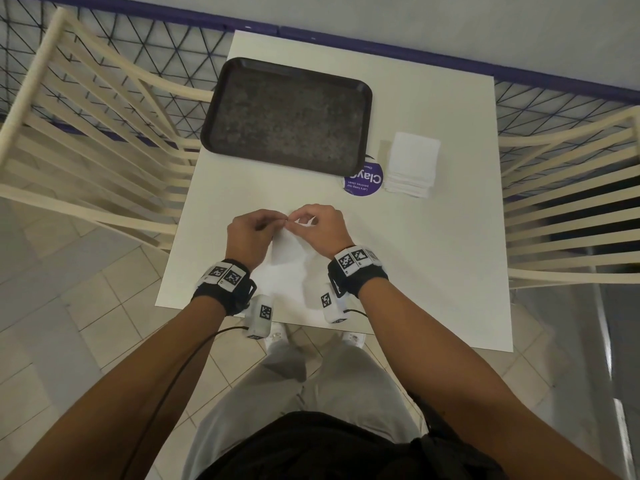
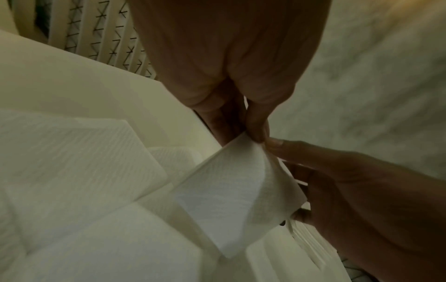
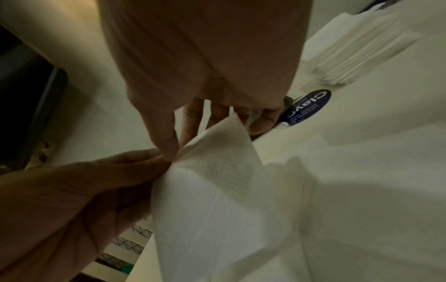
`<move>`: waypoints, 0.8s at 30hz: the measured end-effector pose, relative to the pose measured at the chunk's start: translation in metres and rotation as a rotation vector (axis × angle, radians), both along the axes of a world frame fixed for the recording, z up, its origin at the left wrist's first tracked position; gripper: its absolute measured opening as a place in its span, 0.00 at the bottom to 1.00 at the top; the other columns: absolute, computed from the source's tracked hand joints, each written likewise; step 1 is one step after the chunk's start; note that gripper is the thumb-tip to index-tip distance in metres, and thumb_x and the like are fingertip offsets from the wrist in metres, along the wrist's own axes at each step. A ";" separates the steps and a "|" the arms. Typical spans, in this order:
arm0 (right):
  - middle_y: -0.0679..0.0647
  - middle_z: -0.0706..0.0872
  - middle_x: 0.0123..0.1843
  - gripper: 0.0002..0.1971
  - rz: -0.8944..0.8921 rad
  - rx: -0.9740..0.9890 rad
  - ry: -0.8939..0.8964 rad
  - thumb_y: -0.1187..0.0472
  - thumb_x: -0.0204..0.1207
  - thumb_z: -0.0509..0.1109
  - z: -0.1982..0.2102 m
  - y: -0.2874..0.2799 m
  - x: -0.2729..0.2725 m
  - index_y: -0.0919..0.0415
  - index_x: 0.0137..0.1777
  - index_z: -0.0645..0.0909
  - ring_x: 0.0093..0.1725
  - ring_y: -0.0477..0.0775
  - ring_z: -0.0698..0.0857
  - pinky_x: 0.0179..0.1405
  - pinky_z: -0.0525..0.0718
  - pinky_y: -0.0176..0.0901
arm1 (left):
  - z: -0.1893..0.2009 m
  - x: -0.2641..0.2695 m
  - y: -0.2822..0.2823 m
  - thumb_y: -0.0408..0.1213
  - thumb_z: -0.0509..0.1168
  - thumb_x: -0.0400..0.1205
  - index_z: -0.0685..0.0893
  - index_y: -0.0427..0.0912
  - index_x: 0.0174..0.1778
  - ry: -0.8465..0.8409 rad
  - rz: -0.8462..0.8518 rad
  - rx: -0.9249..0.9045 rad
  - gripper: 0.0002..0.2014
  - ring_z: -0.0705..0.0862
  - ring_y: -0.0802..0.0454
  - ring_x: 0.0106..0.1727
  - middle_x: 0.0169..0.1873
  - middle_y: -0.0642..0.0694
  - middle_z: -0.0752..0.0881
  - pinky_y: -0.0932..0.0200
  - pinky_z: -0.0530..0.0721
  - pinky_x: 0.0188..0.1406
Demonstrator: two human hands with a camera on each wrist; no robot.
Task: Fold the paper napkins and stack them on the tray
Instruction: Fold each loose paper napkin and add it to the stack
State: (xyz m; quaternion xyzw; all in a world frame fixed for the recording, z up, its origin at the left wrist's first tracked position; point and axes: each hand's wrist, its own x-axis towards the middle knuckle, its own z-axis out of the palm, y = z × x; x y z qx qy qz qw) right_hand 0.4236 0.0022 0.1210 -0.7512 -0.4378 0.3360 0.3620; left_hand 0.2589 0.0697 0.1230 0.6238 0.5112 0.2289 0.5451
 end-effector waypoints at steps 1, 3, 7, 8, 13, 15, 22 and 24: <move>0.40 0.91 0.43 0.11 0.000 -0.015 -0.024 0.39 0.67 0.77 -0.001 0.002 -0.001 0.42 0.44 0.91 0.47 0.40 0.86 0.52 0.86 0.53 | 0.000 0.000 0.000 0.35 0.75 0.82 0.95 0.50 0.47 0.016 -0.012 0.025 0.05 0.91 0.54 0.45 0.41 0.54 0.94 0.52 0.90 0.55; 0.39 0.90 0.43 0.10 0.003 -0.042 -0.056 0.39 0.67 0.76 -0.002 0.004 -0.001 0.41 0.42 0.90 0.47 0.40 0.86 0.53 0.85 0.58 | 0.000 0.001 0.000 0.35 0.74 0.83 0.93 0.50 0.47 0.050 -0.039 0.078 0.05 0.90 0.56 0.43 0.41 0.55 0.93 0.57 0.88 0.53; 0.39 0.90 0.43 0.09 0.017 -0.065 -0.084 0.39 0.68 0.74 0.002 0.004 -0.001 0.41 0.40 0.89 0.48 0.42 0.85 0.56 0.84 0.60 | 0.004 0.003 -0.004 0.35 0.70 0.86 0.89 0.49 0.49 0.131 -0.093 0.185 0.05 0.86 0.66 0.41 0.41 0.58 0.90 0.78 0.77 0.44; 0.39 0.90 0.43 0.07 0.018 -0.074 -0.086 0.40 0.68 0.74 0.004 0.004 -0.001 0.40 0.39 0.88 0.48 0.43 0.85 0.57 0.83 0.60 | 0.004 0.004 -0.005 0.35 0.69 0.87 0.89 0.48 0.50 0.145 -0.095 0.197 0.04 0.85 0.67 0.41 0.41 0.58 0.89 0.81 0.75 0.42; 0.37 0.90 0.41 0.04 -0.026 -0.052 -0.048 0.44 0.68 0.74 0.011 -0.001 0.010 0.35 0.33 0.85 0.46 0.45 0.86 0.57 0.84 0.59 | 0.003 0.003 -0.006 0.34 0.64 0.89 0.84 0.46 0.52 0.145 -0.067 0.210 0.04 0.84 0.57 0.44 0.46 0.51 0.88 0.82 0.73 0.40; 0.39 0.91 0.41 0.02 -0.036 -0.046 -0.021 0.47 0.70 0.75 0.011 -0.005 0.017 0.40 0.37 0.88 0.42 0.44 0.84 0.54 0.86 0.55 | 0.003 0.001 -0.005 0.35 0.63 0.90 0.82 0.46 0.53 0.139 -0.051 0.211 0.04 0.83 0.53 0.45 0.49 0.49 0.87 0.80 0.73 0.39; 0.54 0.92 0.41 0.02 -0.137 0.020 0.160 0.59 0.75 0.79 0.020 -0.013 0.026 0.56 0.45 0.93 0.37 0.43 0.82 0.42 0.80 0.31 | 0.007 0.002 -0.009 0.38 0.60 0.91 0.80 0.48 0.54 0.120 -0.044 0.222 0.04 0.78 0.54 0.34 0.47 0.46 0.85 0.75 0.71 0.29; 0.51 0.91 0.40 0.02 -0.168 0.029 0.190 0.61 0.75 0.79 0.021 -0.014 0.024 0.58 0.45 0.93 0.34 0.37 0.81 0.40 0.79 0.27 | 0.007 0.004 -0.011 0.38 0.60 0.91 0.80 0.47 0.55 0.120 -0.035 0.229 0.04 0.77 0.53 0.32 0.45 0.46 0.84 0.74 0.71 0.28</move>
